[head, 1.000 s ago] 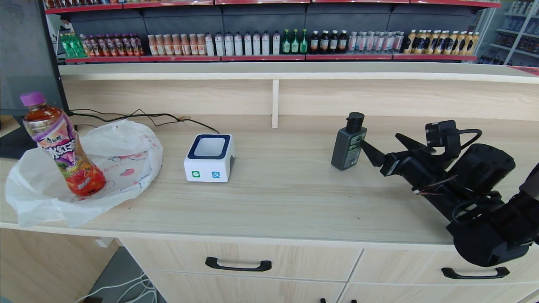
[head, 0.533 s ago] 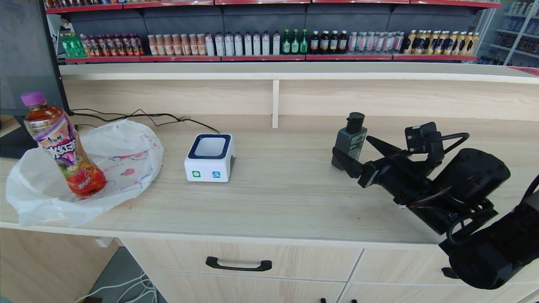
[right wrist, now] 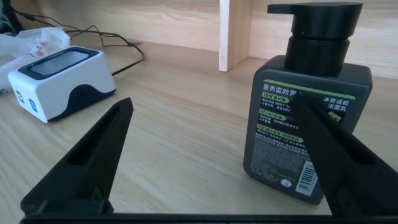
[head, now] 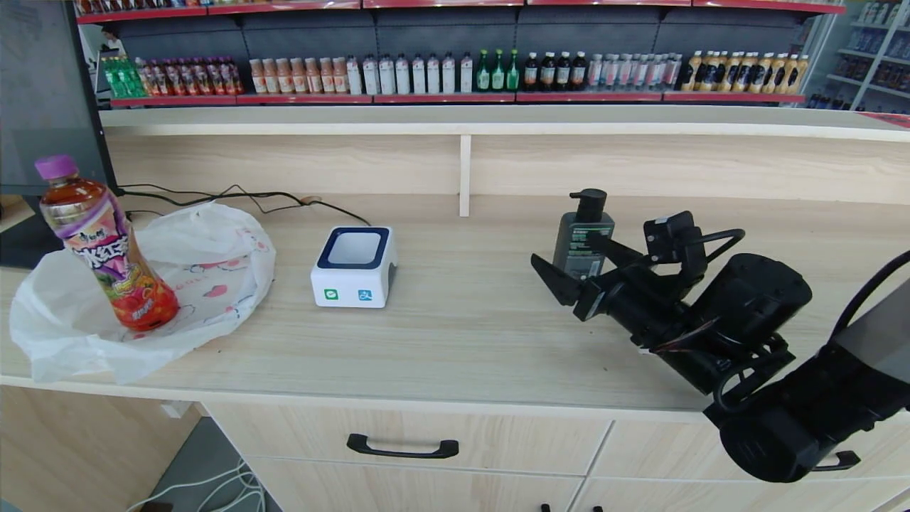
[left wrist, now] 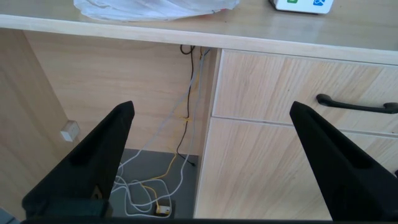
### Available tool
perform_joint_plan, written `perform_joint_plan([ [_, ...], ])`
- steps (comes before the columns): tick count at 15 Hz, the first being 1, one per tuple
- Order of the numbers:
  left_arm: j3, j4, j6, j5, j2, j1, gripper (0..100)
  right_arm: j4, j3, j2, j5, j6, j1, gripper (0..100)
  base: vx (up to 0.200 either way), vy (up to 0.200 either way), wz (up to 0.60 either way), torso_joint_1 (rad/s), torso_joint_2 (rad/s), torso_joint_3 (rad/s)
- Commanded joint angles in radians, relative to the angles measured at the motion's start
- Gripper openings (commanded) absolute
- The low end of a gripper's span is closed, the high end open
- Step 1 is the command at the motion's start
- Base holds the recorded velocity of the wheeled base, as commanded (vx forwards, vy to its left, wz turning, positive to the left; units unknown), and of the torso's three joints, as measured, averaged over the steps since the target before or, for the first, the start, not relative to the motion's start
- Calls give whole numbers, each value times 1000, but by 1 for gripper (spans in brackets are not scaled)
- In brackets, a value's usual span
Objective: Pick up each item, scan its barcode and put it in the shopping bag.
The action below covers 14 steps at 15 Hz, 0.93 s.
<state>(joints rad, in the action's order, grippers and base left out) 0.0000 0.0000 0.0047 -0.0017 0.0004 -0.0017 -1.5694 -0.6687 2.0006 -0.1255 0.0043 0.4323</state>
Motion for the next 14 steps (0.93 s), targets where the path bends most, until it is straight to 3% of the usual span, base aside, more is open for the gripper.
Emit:
perform_joint_plan([
  [1, 0, 0, 0, 0, 0, 0, 100, -1, -9, 21, 0, 0, -1, 100, 0, 0, 0, 0, 0, 0],
  [9, 0, 0, 1, 0, 0, 0, 100, -1, 3, 0, 0, 0, 8, 100, 0, 0, 0, 0, 0, 0],
  [14, 0, 0, 1, 0, 0, 0, 100, -1, -35, 52, 0, 6, 65, 100, 0, 0, 0, 0, 0, 0],
])
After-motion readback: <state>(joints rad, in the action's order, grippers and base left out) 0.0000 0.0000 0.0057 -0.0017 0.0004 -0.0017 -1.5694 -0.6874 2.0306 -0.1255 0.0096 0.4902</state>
